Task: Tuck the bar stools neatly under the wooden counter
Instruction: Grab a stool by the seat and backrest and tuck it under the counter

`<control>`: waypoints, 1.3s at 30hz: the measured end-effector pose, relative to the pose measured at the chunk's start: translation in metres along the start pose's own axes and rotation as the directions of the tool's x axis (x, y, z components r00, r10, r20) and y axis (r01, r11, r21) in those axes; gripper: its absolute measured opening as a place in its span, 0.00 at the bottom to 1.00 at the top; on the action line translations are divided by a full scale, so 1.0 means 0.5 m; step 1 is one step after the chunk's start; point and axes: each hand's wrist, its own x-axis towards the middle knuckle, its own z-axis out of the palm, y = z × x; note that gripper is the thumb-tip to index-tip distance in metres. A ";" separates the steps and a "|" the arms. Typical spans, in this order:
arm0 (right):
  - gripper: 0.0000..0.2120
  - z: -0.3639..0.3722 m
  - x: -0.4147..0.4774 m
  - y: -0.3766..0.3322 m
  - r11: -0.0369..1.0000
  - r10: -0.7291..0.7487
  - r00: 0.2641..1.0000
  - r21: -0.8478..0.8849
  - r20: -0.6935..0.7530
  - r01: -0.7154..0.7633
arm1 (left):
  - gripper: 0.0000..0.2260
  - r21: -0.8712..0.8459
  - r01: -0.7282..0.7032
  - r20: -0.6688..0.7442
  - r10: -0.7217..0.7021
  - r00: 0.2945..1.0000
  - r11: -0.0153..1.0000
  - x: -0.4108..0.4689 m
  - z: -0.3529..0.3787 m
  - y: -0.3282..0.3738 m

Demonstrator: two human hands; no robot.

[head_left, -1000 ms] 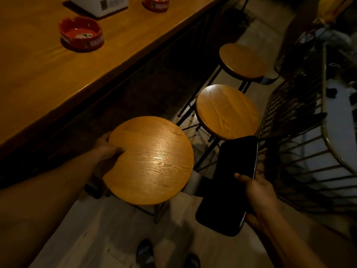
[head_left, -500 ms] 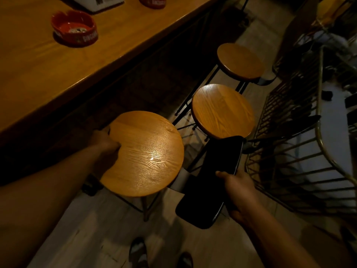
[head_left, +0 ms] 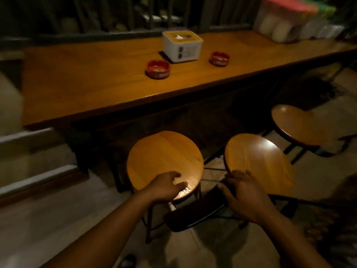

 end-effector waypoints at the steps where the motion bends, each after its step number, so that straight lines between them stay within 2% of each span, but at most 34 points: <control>1: 0.29 -0.013 0.004 0.011 0.991 -0.117 0.989 -0.050 0.090 0.122 | 0.28 -0.015 0.003 0.031 -0.002 1.000 1.000 -0.035 0.009 0.018; 4: 0.33 -0.050 0.016 0.039 0.938 -0.300 0.902 -0.073 0.311 0.337 | 0.32 -0.040 -0.027 0.167 0.033 0.985 0.999 -0.135 0.043 0.084; 6: 0.28 -0.059 0.023 0.053 0.883 -0.366 0.862 -0.162 0.351 0.441 | 0.30 0.046 -0.033 0.189 0.024 0.982 0.998 -0.174 0.086 0.115; 8: 0.18 -0.056 0.031 0.058 0.828 -0.388 0.854 -0.275 0.347 0.488 | 0.24 0.258 0.024 0.043 -0.037 0.998 0.966 -0.190 0.136 0.129; 10: 0.10 -0.044 0.039 0.058 0.826 -0.395 0.867 -0.296 0.304 0.480 | 0.10 0.462 0.092 -0.144 -0.028 0.989 0.882 -0.198 0.164 0.145; 12: 0.06 -0.028 0.040 0.060 0.842 -0.405 0.887 -0.286 0.222 0.457 | 0.04 0.538 0.143 -0.249 -0.006 0.969 0.831 -0.201 0.170 0.153; 16: 0.07 -0.009 0.032 0.077 0.830 -0.488 0.868 -0.261 0.088 0.493 | 0.07 0.641 0.168 -0.355 0.096 0.930 0.749 -0.205 0.171 0.140; 18: 0.06 -0.004 0.033 0.078 0.822 -0.514 0.857 -0.259 0.046 0.507 | 0.17 0.698 0.157 -0.379 0.175 0.909 0.699 -0.204 0.175 0.125; 19: 0.05 -0.001 0.037 0.075 0.820 -0.516 0.856 -0.264 0.039 0.507 | 0.18 0.689 0.161 -0.421 0.209 0.883 0.707 -0.198 0.174 0.112; 23: 0.08 0.012 0.080 0.055 0.817 -0.532 0.846 -0.284 -0.039 0.501 | 0.11 0.622 0.179 -0.445 0.156 0.882 0.762 -0.167 0.144 0.071; 29: 0.03 0.028 0.180 0.011 0.824 -0.532 0.845 -0.264 -0.058 0.501 | 0.10 0.652 0.179 -0.433 0.168 0.886 0.737 -0.105 0.059 0.028; 34: 0.11 0.025 0.249 -0.035 0.836 -0.515 0.855 -0.259 -0.063 0.484 | 0.09 0.650 0.199 -0.448 0.159 0.880 0.733 -0.065 -0.013 -0.002; 39: 0.12 0.024 0.303 -0.066 0.842 -0.504 0.861 -0.255 -0.061 0.475 | 0.08 0.653 0.176 -0.445 0.185 0.876 0.737 -0.036 -0.071 -0.018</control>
